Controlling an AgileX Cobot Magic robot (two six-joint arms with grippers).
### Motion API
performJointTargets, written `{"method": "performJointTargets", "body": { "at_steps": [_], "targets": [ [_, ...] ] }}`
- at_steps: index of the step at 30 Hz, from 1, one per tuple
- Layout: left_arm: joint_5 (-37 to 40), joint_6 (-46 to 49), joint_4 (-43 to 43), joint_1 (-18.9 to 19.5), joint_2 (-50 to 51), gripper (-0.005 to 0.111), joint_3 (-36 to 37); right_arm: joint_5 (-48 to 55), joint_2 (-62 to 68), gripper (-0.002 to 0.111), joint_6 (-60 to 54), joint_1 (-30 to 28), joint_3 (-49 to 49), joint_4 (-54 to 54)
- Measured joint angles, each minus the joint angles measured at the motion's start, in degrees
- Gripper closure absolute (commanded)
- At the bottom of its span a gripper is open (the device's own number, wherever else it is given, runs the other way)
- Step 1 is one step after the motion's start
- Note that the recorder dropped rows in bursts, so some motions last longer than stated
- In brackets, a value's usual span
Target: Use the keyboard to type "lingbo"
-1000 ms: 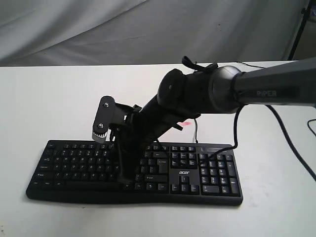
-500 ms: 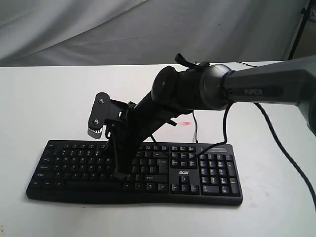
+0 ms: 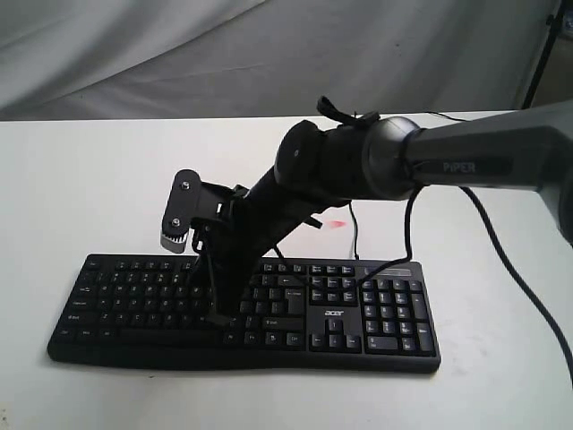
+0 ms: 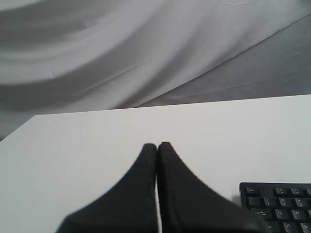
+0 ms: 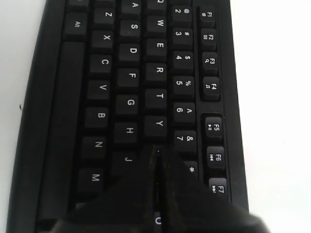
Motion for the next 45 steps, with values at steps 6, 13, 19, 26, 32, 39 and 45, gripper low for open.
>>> {"method": "performJointTargets", "body": {
  "at_steps": [6,13,19,26,32,39,45],
  "targets": [
    [0.0,0.0,0.0,0.0,0.0,0.106,0.0,-0.6,1.1,0.108,0.5,0.0,0.0,-1.5],
    [0.0,0.0,0.0,0.0,0.0,0.106,0.0,-0.7,1.1,0.108,0.8,0.0,0.0,-2.5],
    [0.0,0.0,0.0,0.0,0.0,0.106,0.0,-0.7,1.1,0.108,0.8,0.0,0.0,-2.6],
    [0.0,0.0,0.0,0.0,0.0,0.106,0.0,-0.6,1.1,0.108,0.9,0.0,0.0,-2.6],
    [0.0,0.0,0.0,0.0,0.0,0.106,0.0,-0.4,1.1,0.108,0.9,0.0,0.0,-2.6],
    [0.0,0.0,0.0,0.0,0.0,0.106,0.0,-0.2,1.1,0.108,0.7,0.0,0.0,-2.6],
    [0.0,0.0,0.0,0.0,0.0,0.106,0.0,-0.2,1.1,0.108,0.7,0.0,0.0,-2.6]
  ]
}}
